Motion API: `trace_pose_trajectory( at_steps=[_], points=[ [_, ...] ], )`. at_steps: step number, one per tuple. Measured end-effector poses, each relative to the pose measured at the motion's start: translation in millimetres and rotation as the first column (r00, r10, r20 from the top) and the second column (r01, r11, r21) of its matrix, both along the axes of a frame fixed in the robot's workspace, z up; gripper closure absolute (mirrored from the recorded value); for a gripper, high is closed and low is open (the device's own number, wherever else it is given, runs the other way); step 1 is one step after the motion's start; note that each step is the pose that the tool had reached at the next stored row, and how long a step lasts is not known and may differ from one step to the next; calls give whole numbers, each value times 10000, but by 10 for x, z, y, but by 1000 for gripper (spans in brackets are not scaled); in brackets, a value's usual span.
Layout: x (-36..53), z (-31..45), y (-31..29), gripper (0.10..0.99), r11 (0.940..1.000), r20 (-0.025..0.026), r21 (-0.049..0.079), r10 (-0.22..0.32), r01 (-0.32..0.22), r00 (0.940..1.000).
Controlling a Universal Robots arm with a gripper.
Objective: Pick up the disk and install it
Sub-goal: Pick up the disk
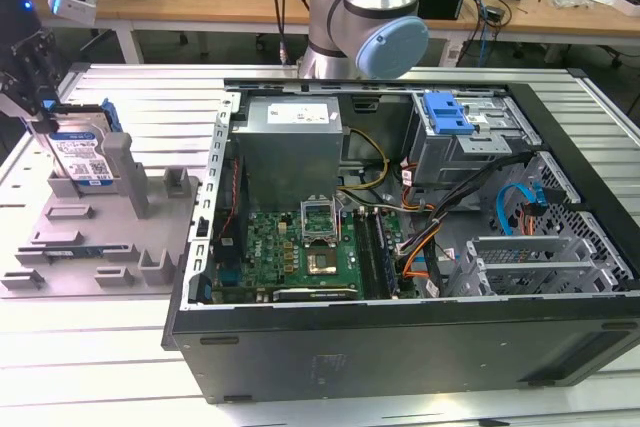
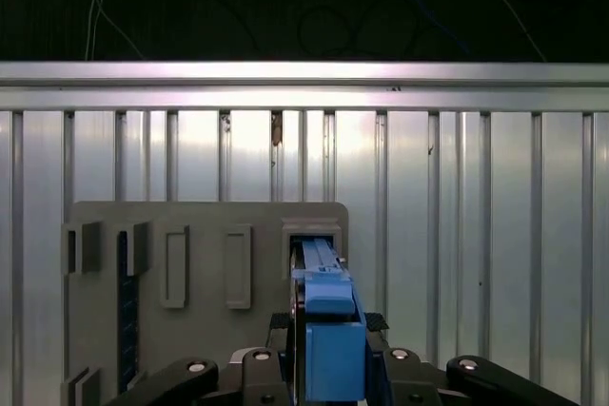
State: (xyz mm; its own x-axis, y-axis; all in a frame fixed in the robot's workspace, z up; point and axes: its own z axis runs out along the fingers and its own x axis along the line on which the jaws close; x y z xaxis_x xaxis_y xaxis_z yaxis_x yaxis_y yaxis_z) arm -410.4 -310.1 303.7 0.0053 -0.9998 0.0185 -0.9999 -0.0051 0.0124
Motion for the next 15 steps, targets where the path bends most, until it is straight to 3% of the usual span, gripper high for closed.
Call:
trace_pose_trajectory(
  at_steps=[15],
  points=[
    [0, -17, 0, 722, 10000, 0, 0, 0, 0, 10000]
  ],
)
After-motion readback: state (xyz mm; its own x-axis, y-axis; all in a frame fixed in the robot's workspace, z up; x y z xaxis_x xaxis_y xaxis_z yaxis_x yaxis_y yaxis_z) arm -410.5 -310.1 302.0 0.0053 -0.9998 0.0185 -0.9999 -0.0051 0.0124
